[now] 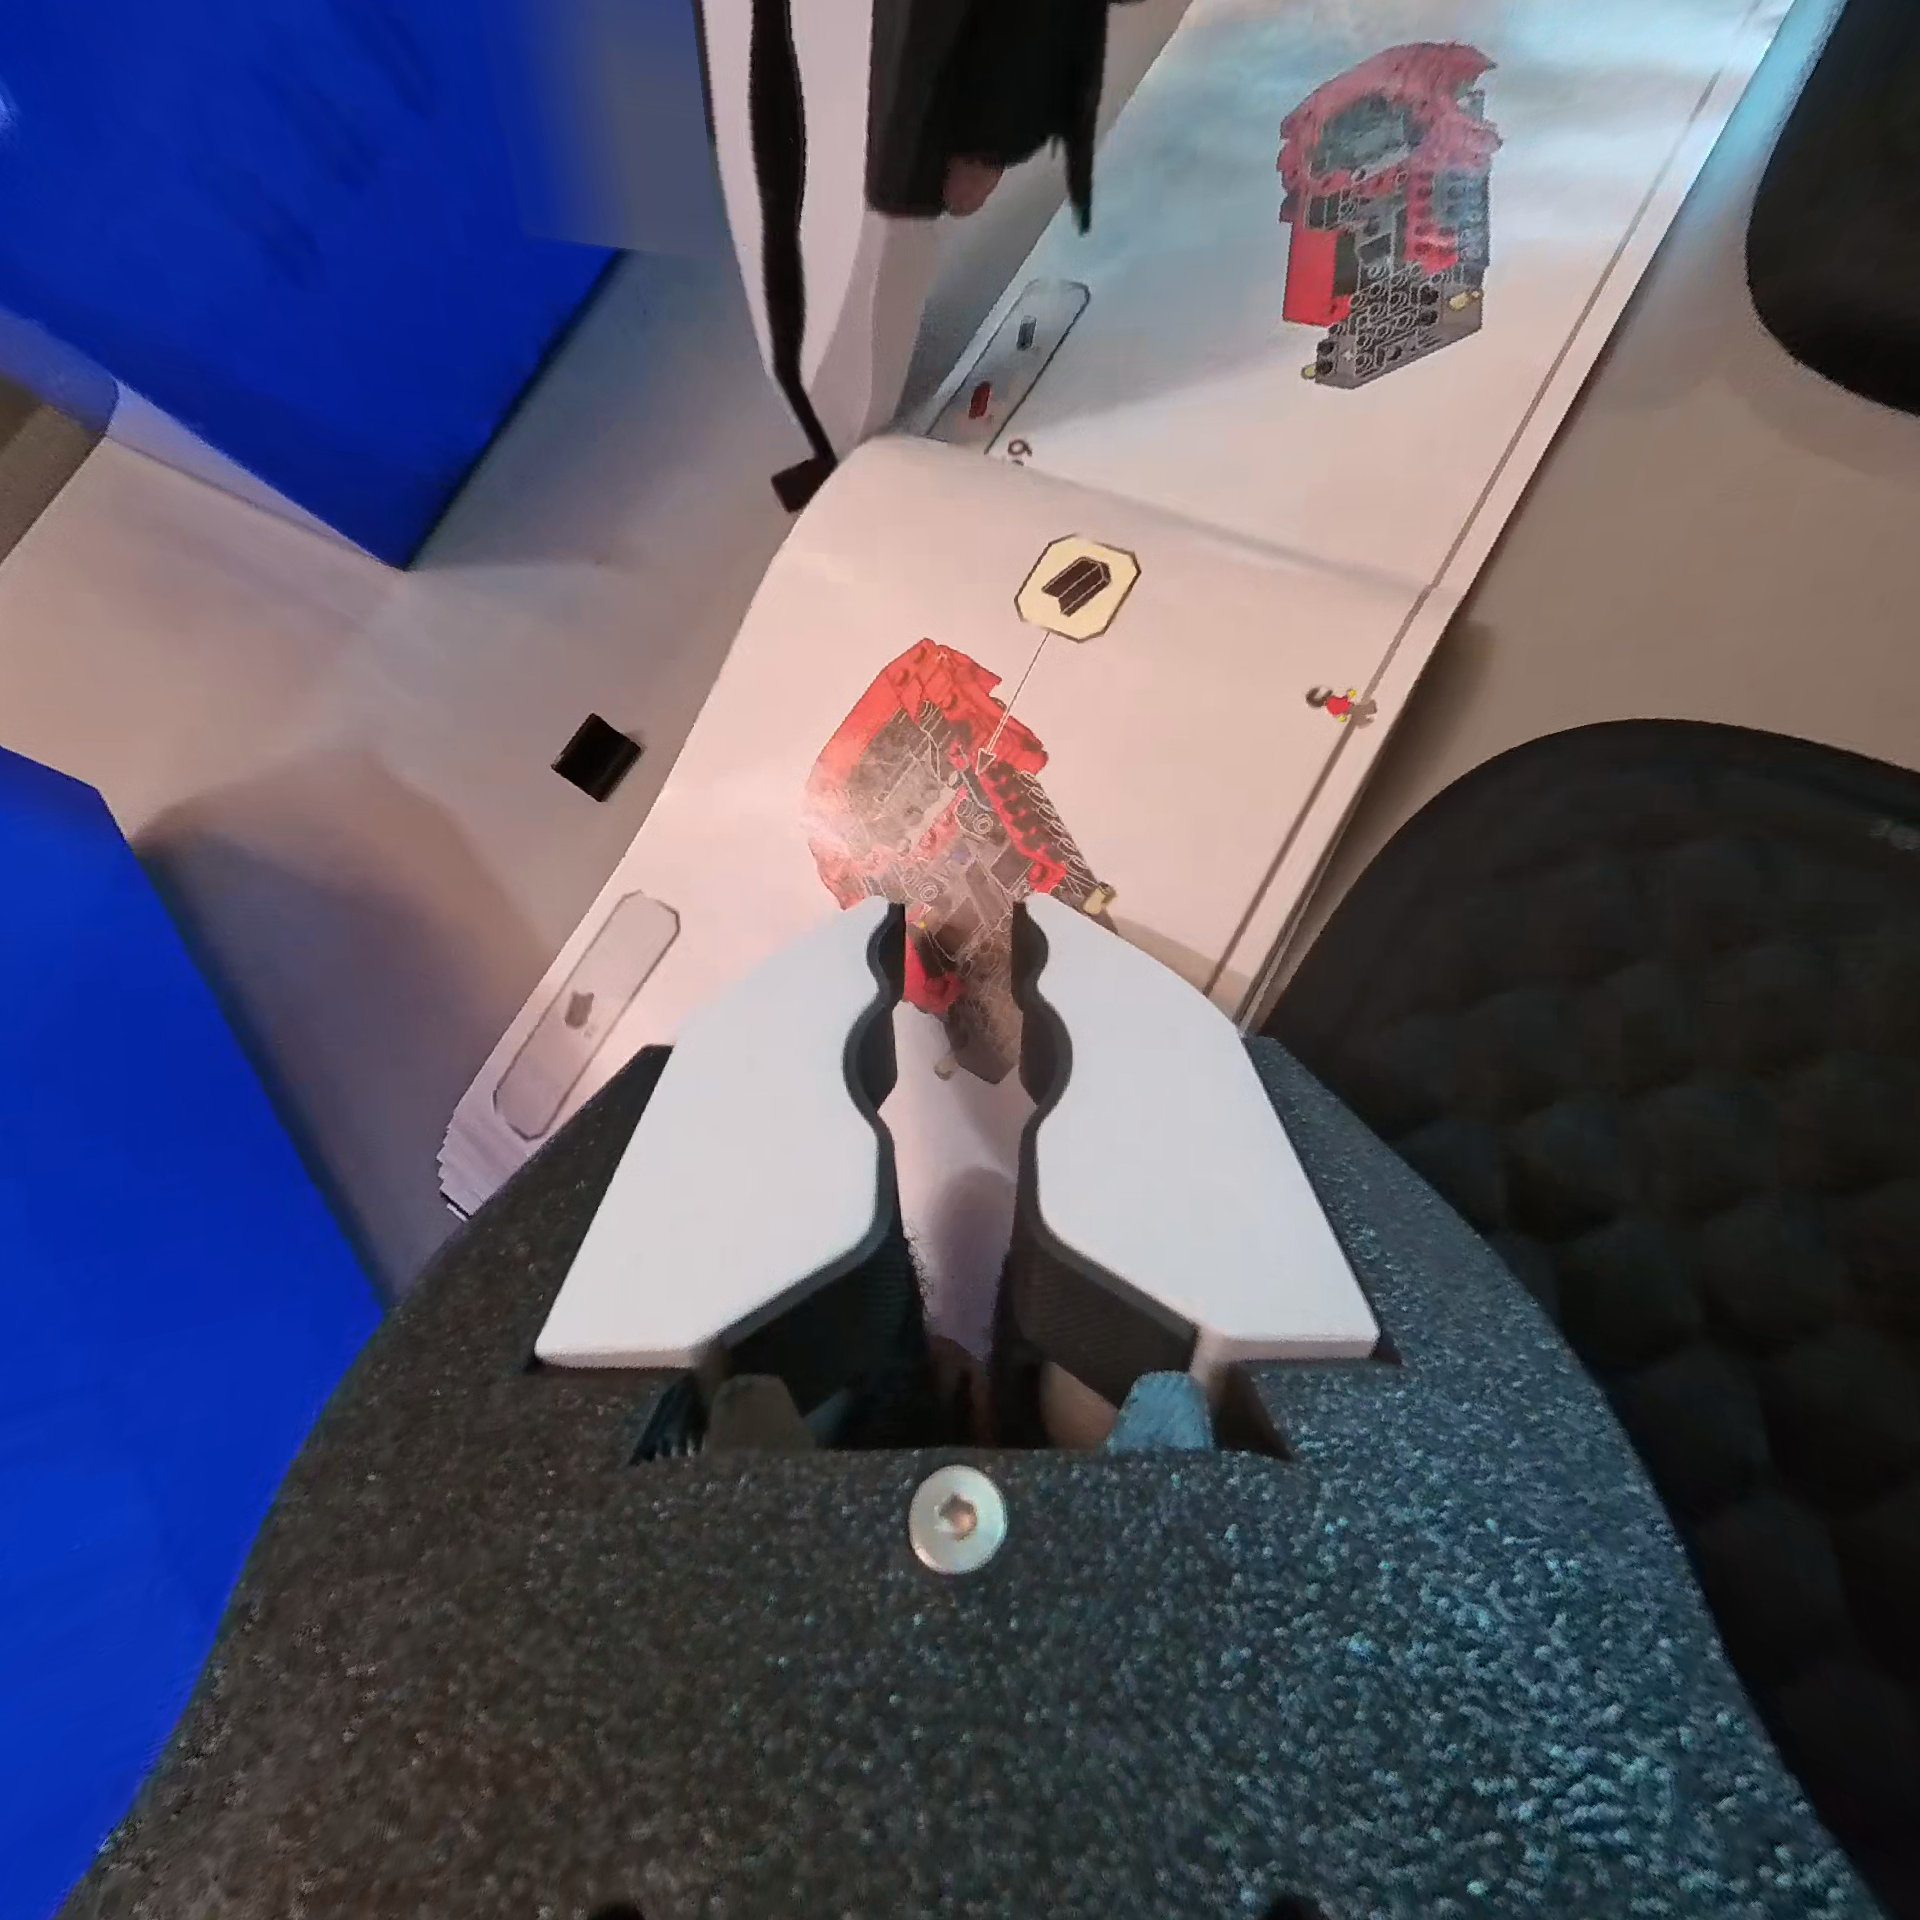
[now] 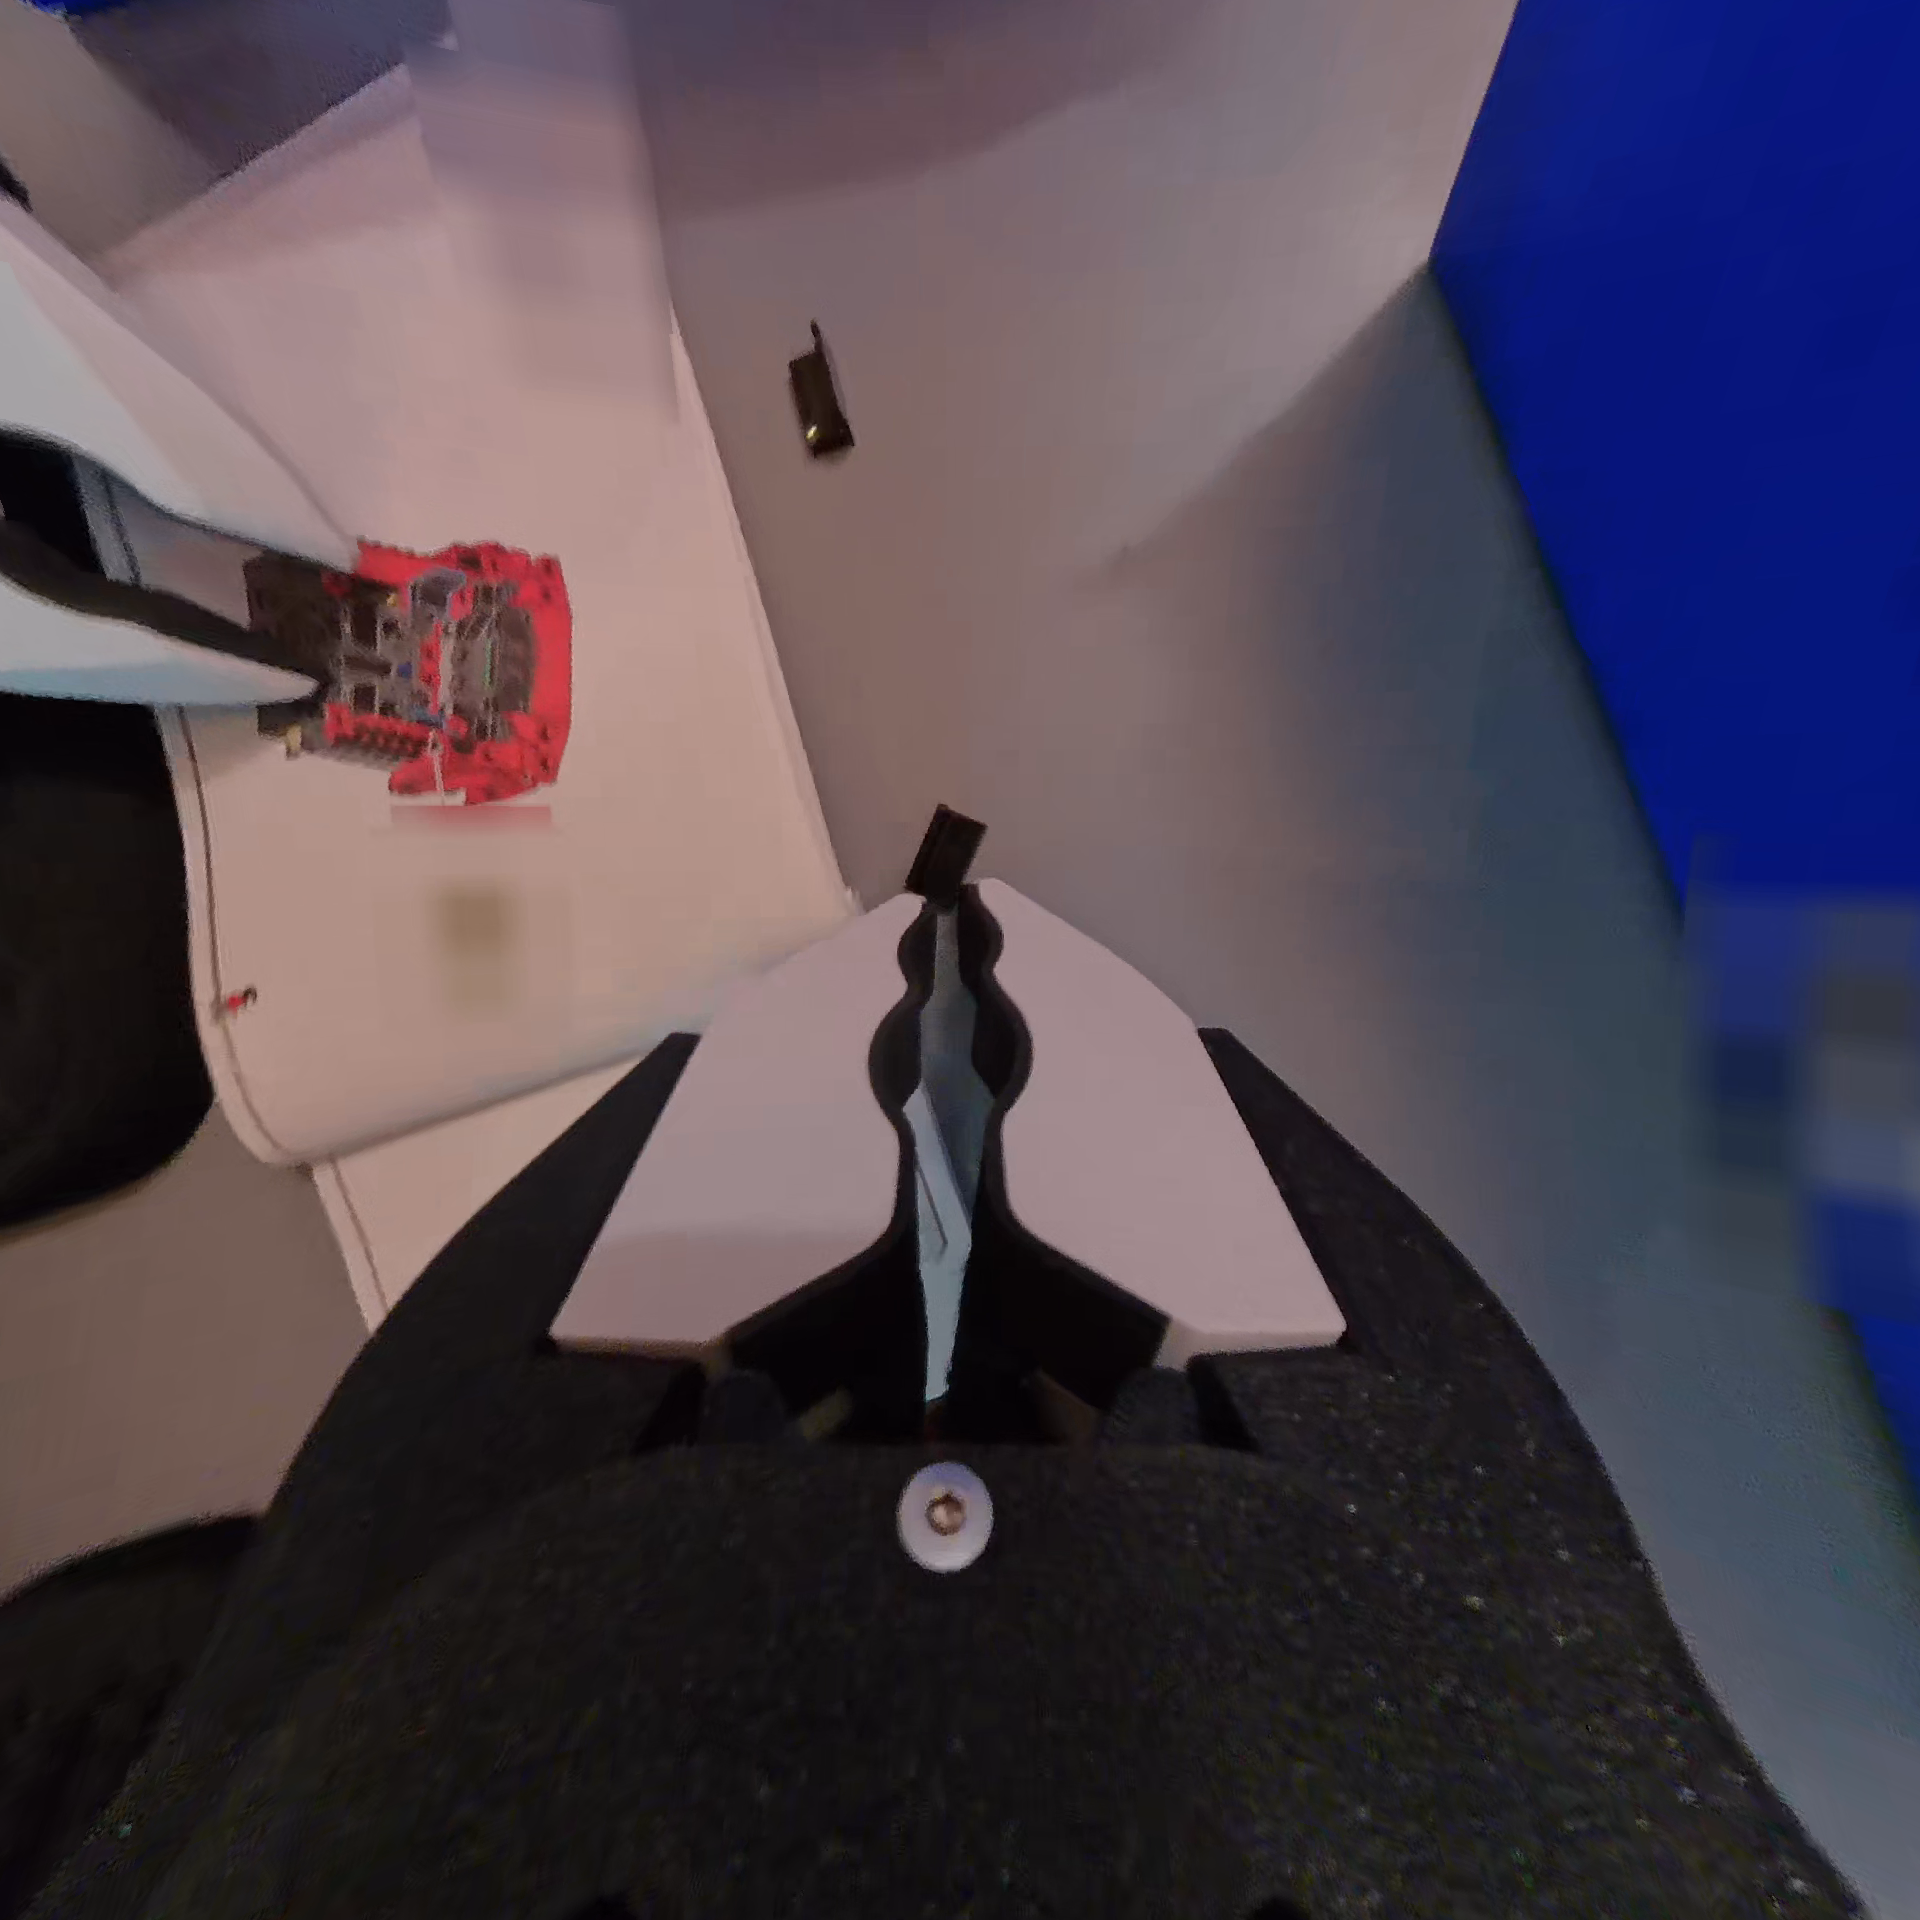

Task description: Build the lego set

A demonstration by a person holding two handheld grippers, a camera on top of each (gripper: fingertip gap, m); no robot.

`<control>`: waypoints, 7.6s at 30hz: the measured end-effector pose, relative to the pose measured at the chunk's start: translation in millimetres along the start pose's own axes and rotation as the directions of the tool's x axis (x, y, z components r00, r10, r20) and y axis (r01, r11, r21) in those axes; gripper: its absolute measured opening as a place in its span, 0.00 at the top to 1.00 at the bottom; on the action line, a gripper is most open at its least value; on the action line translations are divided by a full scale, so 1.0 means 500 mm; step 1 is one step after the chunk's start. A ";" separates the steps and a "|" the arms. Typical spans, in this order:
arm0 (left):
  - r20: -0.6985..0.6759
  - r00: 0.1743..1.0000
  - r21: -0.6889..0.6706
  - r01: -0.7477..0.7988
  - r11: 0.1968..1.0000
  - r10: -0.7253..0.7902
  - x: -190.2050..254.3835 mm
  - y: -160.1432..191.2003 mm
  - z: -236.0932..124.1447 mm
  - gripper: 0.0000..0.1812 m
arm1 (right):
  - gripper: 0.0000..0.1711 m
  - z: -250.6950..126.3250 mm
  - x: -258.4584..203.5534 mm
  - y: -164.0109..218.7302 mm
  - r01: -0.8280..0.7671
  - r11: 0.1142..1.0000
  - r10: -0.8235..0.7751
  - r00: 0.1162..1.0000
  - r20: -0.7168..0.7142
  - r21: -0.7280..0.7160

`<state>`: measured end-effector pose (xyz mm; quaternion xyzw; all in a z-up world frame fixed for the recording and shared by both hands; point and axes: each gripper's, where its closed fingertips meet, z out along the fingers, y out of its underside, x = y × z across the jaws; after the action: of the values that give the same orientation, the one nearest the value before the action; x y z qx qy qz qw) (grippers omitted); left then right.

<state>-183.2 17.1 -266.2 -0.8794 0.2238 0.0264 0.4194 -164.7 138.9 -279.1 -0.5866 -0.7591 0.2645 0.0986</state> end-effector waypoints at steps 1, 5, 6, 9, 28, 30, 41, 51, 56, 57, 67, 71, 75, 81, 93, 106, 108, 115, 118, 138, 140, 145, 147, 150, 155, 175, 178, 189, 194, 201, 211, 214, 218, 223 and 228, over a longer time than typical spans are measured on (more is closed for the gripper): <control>0.002 1.000 0.000 -0.002 1.000 0.002 0.000 0.000 0.000 0.90 | 0.97 0.003 0.001 -0.007 -0.004 1.000 0.004 1.000 -0.020 0.009; 0.002 1.000 0.000 -0.003 1.000 0.003 0.001 0.000 0.000 0.90 | 0.94 -0.010 -0.009 -0.025 0.093 0.995 -0.093 0.996 -0.012 0.034; -0.001 1.000 0.002 -0.001 1.000 0.001 0.001 0.000 0.000 0.90 | 0.93 -0.018 -0.018 -0.027 0.175 0.984 -0.176 0.984 0.028 0.036; -0.010 1.000 0.002 -0.001 1.000 0.002 0.002 0.000 0.001 0.90 | 0.85 -0.023 -0.006 -0.014 0.423 0.905 -0.418 0.905 0.079 -0.052; -0.024 1.000 0.006 0.001 1.000 -0.001 0.006 0.000 0.001 0.90 | 0.78 0.010 0.050 -0.043 -0.059 0.998 0.054 0.970 -0.239 -0.014; -0.020 1.000 0.008 -0.003 1.000 0.003 0.005 0.000 0.000 0.90 | 0.73 0.000 0.045 -0.040 -0.053 0.999 0.050 0.966 -0.253 -0.004; -0.006 1.000 -0.005 -0.003 1.000 0.003 0.001 0.002 0.000 0.90 | 0.77 -0.185 0.059 0.106 -0.103 0.989 0.127 0.957 -0.260 0.107; 0.089 0.991 -0.065 -0.094 0.993 0.099 -0.001 -0.030 -0.042 0.90 | 0.82 -0.263 0.010 0.287 -0.132 0.985 0.158 0.949 -0.272 0.113; 0.002 0.987 0.014 -0.159 0.987 0.159 0.065 -0.106 -0.024 0.90 | 0.79 -0.295 0.035 0.325 -0.144 0.983 0.174 0.918 -0.356 0.110; -0.033 0.986 0.044 -0.163 0.986 0.164 0.086 -0.121 -0.017 0.90 | 0.79 -0.301 0.038 0.329 -0.151 0.982 0.183 0.915 -0.360 0.113; -0.160 0.964 0.113 -0.195 0.974 0.212 0.174 -0.166 0.035 0.90 | 0.83 -0.323 0.098 0.371 -0.192 0.981 0.183 0.849 -0.495 0.034; -0.162 0.965 0.118 -0.190 0.975 0.208 0.172 -0.164 0.036 0.90 | 0.84 -0.295 0.116 0.384 -0.263 0.965 0.232 0.847 -0.479 0.001; -0.161 0.968 0.119 -0.176 0.977 0.194 0.167 -0.156 0.035 0.90 | 0.91 -0.280 0.123 0.398 -0.289 0.956 0.227 0.842 -0.488 -0.053; -0.162 0.969 0.123 -0.166 0.978 0.185 0.161 -0.146 0.034 0.90 | 0.97 -0.268 0.119 0.399 -0.276 0.958 0.207 0.861 -0.465 -0.084; -0.163 0.968 0.132 -0.168 0.977 0.188 0.159 -0.140 0.031 0.90 | 0.98 -0.262 0.088 0.346 -0.289 0.957 0.284 0.902 -0.325 0.034; -0.151 0.965 0.126 -0.197 0.972 0.215 0.162 -0.134 0.033 0.89 | 0.98 -0.198 -0.047 0.215 -0.195 0.977 0.212 0.921 -0.328 0.084; -0.151 0.964 0.120 -0.202 0.972 0.219 0.164 -0.133 0.035 0.89 | 0.98 -0.175 -0.062 0.210 -0.209 0.975 0.221 0.898 -0.380 0.073; -0.174 0.951 0.089 -0.243 0.966 0.255 0.184 -0.145 0.044 0.89 | 0.88 -0.123 -0.105 0.193 -0.247 0.964 0.267 0.874 -0.407 0.100; -0.174 0.946 0.072 -0.265 0.962 0.273 0.187 -0.153 0.047 0.89 | 0.78 -0.144 -0.119 0.198 -0.246 0.964 0.266 0.892 -0.365 0.102; -0.335 0.914 -0.026 0.235 0.972 -0.230 0.177 -0.222 0.129 0.80 | 0.52 -0.157 -0.200 0.225 -0.242 0.938 0.163 0.939 0.303 0.247; -0.313 0.920 -0.021 0.240 0.970 -0.235 0.166 -0.213 0.124 0.81 | 0.53 -0.155 -0.212 0.222 -0.205 0.951 0.129 0.944 0.303 0.233; -0.247 0.952 -0.037 0.179 0.983 -0.183 0.152 -0.196 0.125 0.81 | 0.58 -0.211 -0.145 0.221 -0.164 0.951 0.115 0.974 0.194 0.264; -0.239 0.958 -0.036 0.151 0.988 -0.156 0.155 -0.197 0.129 0.80 | 0.56 -0.238 -0.076 0.213 -0.134 0.939 0.115 0.990 0.079 0.317; -0.239 0.959 -0.024 0.148 0.989 -0.149 0.156 -0.207 0.138 0.81 | 0.51 -0.239 -0.012 0.188 -0.135 0.913 0.111 0.990 0.083 0.385; -0.206 0.969 -0.048 0.132 0.990 -0.139 0.142 -0.201 0.157 0.84 | 0.52 -0.183 -0.008 0.181 -0.176 0.937 0.094 0.959 0.267 0.301; -0.201 0.972 -0.035 0.113 0.993 -0.118 0.134 -0.195 0.162 0.85 | 0.96 -0.224 0.020 0.128 -0.123 0.931 0.052 0.977 0.209 0.344; -0.201 0.973 -0.031 0.112 0.993 -0.116 0.134 -0.196 0.162 0.85 | 1.00 -0.196 0.034 0.133 -0.029 0.977 0.010 0.996 0.087 0.211; -0.223 0.968 -0.017 0.113 0.993 -0.114 0.138 -0.198 0.162 0.87 | 1.00 -0.167 0.024 0.138 0.004 1.000 -0.005 0.999 0.034 0.024; -0.229 0.967 -0.014 0.113 0.994 -0.113 0.140 -0.198 0.163 0.88 | 1.00 -0.166 0.023 0.139 0.037 0.998 -0.040 0.998 -0.045 -0.051; -0.241 0.964 -0.011 0.114 0.993 -0.113 0.144 -0.199 0.162 0.90 | 1.00 -0.164 0.021 0.140 0.023 0.988 -0.036 0.996 -0.081 -0.151; -0.195 0.974 0.010 0.115 0.993 -0.111 0.127 -0.202 0.164 0.92 | 1.00 -0.227 -0.057 0.076 0.106 0.994 -0.107 0.994 0.030 0.006; -0.214 0.972 0.008 0.103 0.995 -0.099 0.134 -0.198 0.159 0.87 | 1.00 -0.304 0.001 0.064 0.036 0.983 -0.023 0.997 -0.075 0.182; -0.204 0.977 0.011 0.071 0.997 -0.068 0.138 -0.200 0.156 0.87 | 0.82 -0.303 0.052 0.128 -0.018 0.983 0.041 0.992 -0.120 0.184; -0.208 0.976 0.030 0.065 0.997 -0.058 0.140 -0.211 0.145 0.86 | 0.96 -0.269 0.065 0.152 -0.066 0.967 0.082 0.995 -0.056 0.245; -0.235 0.971 0.043 0.044 0.998 -0.032 0.119 -0.236 0.116 0.85 | 0.91 -0.236 0.071 0.161 -0.115 0.972 0.116 0.993 0.011 0.206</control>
<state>-72.4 102.9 -232.1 -0.8703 0.2555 -0.0908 0.4112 -53.3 220.0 -227.1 -0.6166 -0.6920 0.3469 0.1439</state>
